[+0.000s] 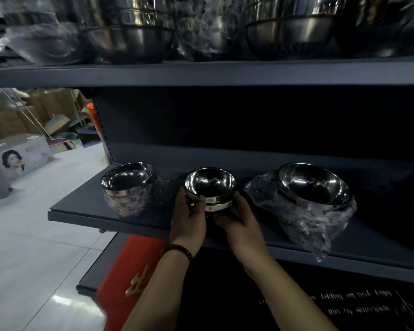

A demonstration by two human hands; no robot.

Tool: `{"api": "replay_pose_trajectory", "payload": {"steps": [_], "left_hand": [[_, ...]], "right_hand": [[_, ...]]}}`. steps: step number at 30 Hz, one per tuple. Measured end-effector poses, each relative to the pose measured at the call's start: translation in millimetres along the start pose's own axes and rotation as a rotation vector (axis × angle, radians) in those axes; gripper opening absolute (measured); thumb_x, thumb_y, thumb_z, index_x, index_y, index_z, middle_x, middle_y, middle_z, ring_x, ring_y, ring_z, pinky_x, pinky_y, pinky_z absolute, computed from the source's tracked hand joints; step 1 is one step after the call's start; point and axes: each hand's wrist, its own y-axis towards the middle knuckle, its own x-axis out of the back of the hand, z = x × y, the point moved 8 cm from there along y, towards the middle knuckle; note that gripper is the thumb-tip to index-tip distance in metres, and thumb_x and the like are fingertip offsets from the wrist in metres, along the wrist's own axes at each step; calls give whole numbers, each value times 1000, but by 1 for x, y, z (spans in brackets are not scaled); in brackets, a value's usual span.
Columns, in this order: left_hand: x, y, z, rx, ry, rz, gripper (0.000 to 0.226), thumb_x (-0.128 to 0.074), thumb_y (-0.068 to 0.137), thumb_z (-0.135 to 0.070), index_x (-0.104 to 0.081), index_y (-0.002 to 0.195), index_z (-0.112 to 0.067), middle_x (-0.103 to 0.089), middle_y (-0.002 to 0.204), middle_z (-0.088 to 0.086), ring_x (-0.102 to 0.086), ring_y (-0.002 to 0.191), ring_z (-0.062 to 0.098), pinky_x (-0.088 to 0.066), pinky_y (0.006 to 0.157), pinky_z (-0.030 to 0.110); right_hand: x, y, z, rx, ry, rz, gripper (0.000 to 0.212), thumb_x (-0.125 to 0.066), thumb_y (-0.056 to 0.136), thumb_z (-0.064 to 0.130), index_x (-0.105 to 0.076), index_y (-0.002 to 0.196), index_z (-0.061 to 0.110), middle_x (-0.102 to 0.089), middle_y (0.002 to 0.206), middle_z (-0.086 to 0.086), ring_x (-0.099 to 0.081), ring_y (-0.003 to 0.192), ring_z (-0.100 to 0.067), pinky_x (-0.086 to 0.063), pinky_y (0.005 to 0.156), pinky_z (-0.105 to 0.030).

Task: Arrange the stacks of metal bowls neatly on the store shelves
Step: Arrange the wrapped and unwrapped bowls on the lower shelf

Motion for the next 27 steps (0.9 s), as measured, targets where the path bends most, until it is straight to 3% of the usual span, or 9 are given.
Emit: {"api": "replay_pose_trajectory", "payload": {"steps": [3, 5, 7, 9, 11, 14, 17, 22, 27], "left_hand": [[10, 1, 2, 11, -7, -56, 39, -59, 101, -21, -57, 137, -35, -61, 108, -26, -59, 107, 4, -40, 92, 20], [13, 1, 1, 6, 26, -56, 32, -59, 100, -19, -60, 130, -32, -61, 108, -26, -60, 114, 11, -41, 87, 15], [18, 1, -1, -39, 143, -54, 38, -62, 97, -19, -56, 134, -27, -60, 128, -10, -55, 128, 23, -43, 99, 23], [20, -2, -10, -138, 404, -35, 62, -64, 92, -22, -43, 150, -30, -42, 152, 5, -40, 140, 29, -34, 116, 37], [14, -7, -21, -279, 644, 9, 65, -66, 90, -26, -43, 150, -35, -31, 159, 1, -33, 139, 30, -30, 118, 42], [1, -10, -28, -384, 772, 85, 40, -64, 92, -29, -60, 132, -37, -39, 152, -10, -39, 132, 29, -37, 111, 38], [-7, -7, -26, -404, 786, 130, 27, -55, 96, -33, -62, 122, -38, -52, 137, -12, -51, 123, 30, -47, 104, 43], [-4, -2, -32, -397, 737, 146, 25, -46, 96, -34, -60, 117, -39, -57, 125, -11, -59, 112, 28, -54, 94, 45], [-3, 1, -39, -417, 752, 162, 24, -55, 99, -21, -66, 113, -38, -61, 122, -10, -60, 111, 23, -54, 94, 41]], "right_hand": [[-2, -5, 4, -8, -29, 29, 67, -72, 74, 26, -60, 137, 47, -75, 118, 27, -69, 114, 6, -52, 110, -38], [0, -12, 12, 0, -115, 46, 63, -73, 83, 21, -58, 137, 51, -74, 114, 31, -67, 111, 7, -52, 109, -31], [3, -22, 32, 41, -291, 86, 48, -71, 91, 19, -58, 117, 57, -69, 104, 34, -62, 102, 7, -45, 91, -5], [14, -35, 61, 134, -435, 69, 30, -69, 93, 23, -62, 100, 51, -67, 97, 29, -61, 91, 7, -40, 71, 1], [36, -47, 93, 247, -487, -12, 15, -69, 95, 29, -69, 93, 44, -71, 92, 27, -64, 88, 12, -42, 69, -2], [85, -61, 131, 397, -624, -205, 11, -71, 94, 28, -75, 101, 34, -72, 95, 21, -66, 89, 6, -48, 74, -7], [139, -60, 128, 409, -850, -351, 30, -73, 89, 16, -76, 116, 28, -72, 115, 4, -69, 104, -20, -58, 90, -36], [186, -43, 94, 279, -980, -262, 36, -71, 89, 4, -75, 119, 21, -70, 118, 1, -69, 102, -22, -47, 83, -25], [184, -33, 82, 348, -958, -253, 29, -72, 93, 10, -77, 115, 26, -74, 114, -2, -72, 101, -23, -61, 86, -43]]}}
